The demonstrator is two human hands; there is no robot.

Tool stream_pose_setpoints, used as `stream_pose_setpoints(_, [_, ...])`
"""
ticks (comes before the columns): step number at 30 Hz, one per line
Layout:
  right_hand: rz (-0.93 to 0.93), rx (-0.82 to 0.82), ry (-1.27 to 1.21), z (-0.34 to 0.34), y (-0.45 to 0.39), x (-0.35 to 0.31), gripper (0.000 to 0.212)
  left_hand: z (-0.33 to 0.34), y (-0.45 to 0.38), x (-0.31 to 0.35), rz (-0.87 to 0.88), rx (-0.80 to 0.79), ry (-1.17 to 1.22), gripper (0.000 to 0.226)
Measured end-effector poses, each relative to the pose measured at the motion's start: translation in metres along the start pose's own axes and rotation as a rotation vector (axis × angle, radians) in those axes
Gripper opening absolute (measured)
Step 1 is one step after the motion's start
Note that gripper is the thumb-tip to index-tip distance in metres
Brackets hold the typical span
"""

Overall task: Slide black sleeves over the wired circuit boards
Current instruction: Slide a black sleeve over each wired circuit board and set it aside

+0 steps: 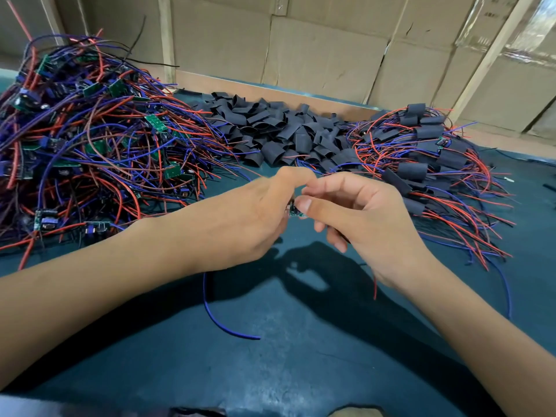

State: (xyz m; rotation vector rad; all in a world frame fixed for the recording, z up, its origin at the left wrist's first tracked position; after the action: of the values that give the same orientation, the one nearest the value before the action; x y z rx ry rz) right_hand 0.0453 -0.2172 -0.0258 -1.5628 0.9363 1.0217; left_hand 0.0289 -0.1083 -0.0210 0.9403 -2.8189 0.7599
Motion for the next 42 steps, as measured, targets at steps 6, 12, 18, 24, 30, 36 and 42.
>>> stream_pose_setpoints(6, [0.180, -0.025, -0.156, 0.004, 0.000, 0.022, 0.019, 0.005, 0.004, -0.005, -0.101, -0.009, 0.120, 0.062])
stream_pose_setpoints(12, [0.242, -0.066, -0.358, 0.001, -0.001, 0.022, 0.019, -0.005, 0.004, -0.009, -0.025, 0.084, -0.010, 0.055])
stream_pose_setpoints(18, [0.254, -0.112, -0.318, 0.007, 0.002, 0.020, 0.018, 0.002, 0.001, -0.008, 0.082, 0.170, -0.021, 0.054])
stream_pose_setpoints(24, [0.331, -0.088, -0.384, 0.006, 0.002, 0.024, 0.015, -0.003, -0.001, -0.013, 0.026, 0.248, -0.145, 0.049])
stream_pose_setpoints(30, [0.304, -0.103, -0.378, 0.005, 0.000, 0.023, 0.013, 0.001, -0.001, 0.002, 0.131, 0.174, -0.076, 0.054])
stream_pose_setpoints(36, [0.256, -0.084, -0.339, -0.002, -0.003, 0.021, 0.015, -0.008, 0.000, -0.002, 0.104, 0.195, -0.030, 0.063])
stream_pose_setpoints(42, [0.129, -0.065, -0.170, 0.006, -0.002, 0.021, 0.012, 0.011, -0.009, -0.021, -0.086, 0.129, 0.116, 0.033])
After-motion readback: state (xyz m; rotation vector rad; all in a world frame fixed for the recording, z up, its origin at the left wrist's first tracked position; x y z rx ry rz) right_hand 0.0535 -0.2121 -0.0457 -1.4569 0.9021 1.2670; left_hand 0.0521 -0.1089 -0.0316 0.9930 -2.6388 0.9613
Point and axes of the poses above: each hand's wrist, its own y-axis away from the middle knuckle, its own z-axis out of the palm, x = y × z, the point moved 10 cm from there along -y, towards the middle knuckle, and after that the axes turned 3 degrees about -z, right-handed, at the moved point
